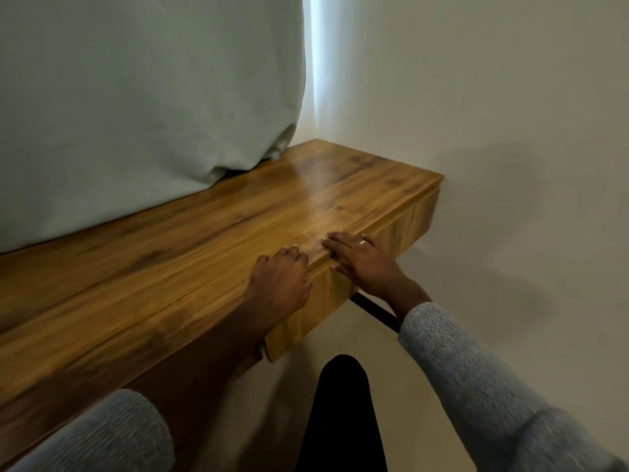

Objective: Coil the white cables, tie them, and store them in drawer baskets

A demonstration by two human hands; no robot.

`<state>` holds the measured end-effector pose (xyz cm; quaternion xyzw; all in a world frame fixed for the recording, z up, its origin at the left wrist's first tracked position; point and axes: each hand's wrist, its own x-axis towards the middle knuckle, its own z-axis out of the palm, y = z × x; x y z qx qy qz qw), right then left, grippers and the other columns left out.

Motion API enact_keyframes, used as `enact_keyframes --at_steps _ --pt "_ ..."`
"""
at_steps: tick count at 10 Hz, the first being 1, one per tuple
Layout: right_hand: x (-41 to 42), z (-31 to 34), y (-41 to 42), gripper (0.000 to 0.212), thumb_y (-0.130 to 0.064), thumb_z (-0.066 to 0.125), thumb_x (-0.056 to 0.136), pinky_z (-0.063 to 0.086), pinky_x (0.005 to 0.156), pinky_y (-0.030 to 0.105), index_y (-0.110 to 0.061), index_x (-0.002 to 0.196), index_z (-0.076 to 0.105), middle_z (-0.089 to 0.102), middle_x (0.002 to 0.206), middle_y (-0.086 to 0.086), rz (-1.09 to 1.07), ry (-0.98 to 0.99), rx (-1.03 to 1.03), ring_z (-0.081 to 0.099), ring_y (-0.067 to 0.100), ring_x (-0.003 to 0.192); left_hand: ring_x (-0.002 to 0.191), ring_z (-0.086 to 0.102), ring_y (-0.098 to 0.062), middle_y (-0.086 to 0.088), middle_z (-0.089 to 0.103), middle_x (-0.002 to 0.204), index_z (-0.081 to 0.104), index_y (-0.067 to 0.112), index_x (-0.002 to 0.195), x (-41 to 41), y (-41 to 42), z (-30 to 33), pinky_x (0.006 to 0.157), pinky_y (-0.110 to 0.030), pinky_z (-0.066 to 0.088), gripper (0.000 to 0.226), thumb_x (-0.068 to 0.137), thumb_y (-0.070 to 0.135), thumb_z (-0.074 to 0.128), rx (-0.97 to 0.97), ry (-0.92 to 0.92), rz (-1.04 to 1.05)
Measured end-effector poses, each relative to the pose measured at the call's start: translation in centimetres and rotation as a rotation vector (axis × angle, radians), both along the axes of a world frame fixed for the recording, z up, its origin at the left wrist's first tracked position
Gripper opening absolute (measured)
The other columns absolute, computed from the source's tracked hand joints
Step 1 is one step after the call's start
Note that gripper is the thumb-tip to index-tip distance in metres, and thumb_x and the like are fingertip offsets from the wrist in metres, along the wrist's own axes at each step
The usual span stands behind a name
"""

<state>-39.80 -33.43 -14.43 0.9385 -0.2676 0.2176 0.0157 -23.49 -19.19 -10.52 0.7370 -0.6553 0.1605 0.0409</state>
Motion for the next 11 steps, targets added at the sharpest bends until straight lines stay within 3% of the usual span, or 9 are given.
enact_keyframes --at_steps 2,5,7,8,9,10,11 --pt "1.6 -1.1 -0.5 0.044 -0.043 0.055 0.098 0.036 0.106 0.039 -0.022 0.136 0.056 0.058 0.138 0.001 -0.018 -0.139 -0.071 0.052 0.022 0.129 0.121 0.055 -0.022 -0.004 0.056 0.136 0.048 0.019 0.136 0.8 -1.0 0.3 0.087 -0.042 0.047 0.045 0.097 0.041 0.049 0.046 -0.104 -0.022" --pt "1.7 -1.7 -0.8 0.045 -0.05 0.045 0.098 0.041 0.102 0.041 -0.019 0.126 0.061 0.063 0.122 0.001 -0.033 -0.204 -0.12 0.057 0.023 0.116 0.105 0.059 -0.024 -0.005 0.062 0.124 0.053 0.015 0.129 0.6 -1.5 0.6 0.066 -0.034 0.044 0.038 0.094 0.03 0.052 0.098 -0.18 -0.026" --pt "1.9 -1.5 -0.8 0.039 -0.047 0.051 0.097 0.047 0.094 0.045 -0.017 0.122 0.055 0.064 0.115 0.005 -0.033 -0.202 -0.18 0.059 0.028 0.107 0.104 0.059 -0.023 -0.004 0.061 0.124 0.052 0.015 0.128 0.7 -1.5 0.5 0.066 -0.036 0.048 0.037 0.095 0.031 0.052 0.097 -0.184 -0.051" --pt "1.6 -1.2 0.0 0.037 -0.042 0.051 0.096 0.043 0.098 0.044 -0.017 0.123 0.057 0.061 0.119 0.003 -0.04 -0.167 -0.178 0.057 0.026 0.109 0.104 0.061 -0.022 -0.003 0.062 0.126 0.051 0.018 0.131 1.7 -1.4 0.8 0.069 -0.035 0.052 0.044 0.097 0.045 0.046 0.102 -0.173 -0.085" --pt "1.9 -0.4 1.1 0.036 -0.033 0.049 0.085 0.041 0.097 0.045 -0.017 0.115 0.058 0.061 0.113 0.003 -0.069 -0.162 -0.123 0.056 0.027 0.103 0.098 0.065 -0.023 -0.003 0.065 0.123 0.053 0.019 0.13 2.1 -0.8 1.5 0.064 -0.032 0.044 0.056 0.097 0.061 0.037 0.041 -0.102 -0.085" --pt "3.1 0.8 1.1 0.027 -0.032 0.043 0.084 0.04 0.094 0.045 -0.017 0.096 0.061 0.064 0.095 0.003 -0.133 -0.193 -0.133 0.059 0.027 0.088 0.096 0.066 -0.024 -0.004 0.065 0.126 0.052 0.017 0.132 2.7 -0.1 2.2 0.069 -0.035 0.049 0.059 0.099 0.06 0.032 -0.038 0.003 -0.059" --pt "5.7 3.0 0.8 0.027 -0.031 0.043 0.086 0.038 0.096 0.044 -0.016 0.091 0.065 0.069 0.094 0.003 -0.105 -0.219 -0.192 0.063 0.026 0.087 0.113 0.063 -0.027 -0.006 0.058 0.14 0.048 0.014 0.139 4.5 0.4 3.3 0.083 -0.038 0.051 0.058 0.102 0.055 0.031 -0.137 0.019 -0.005"
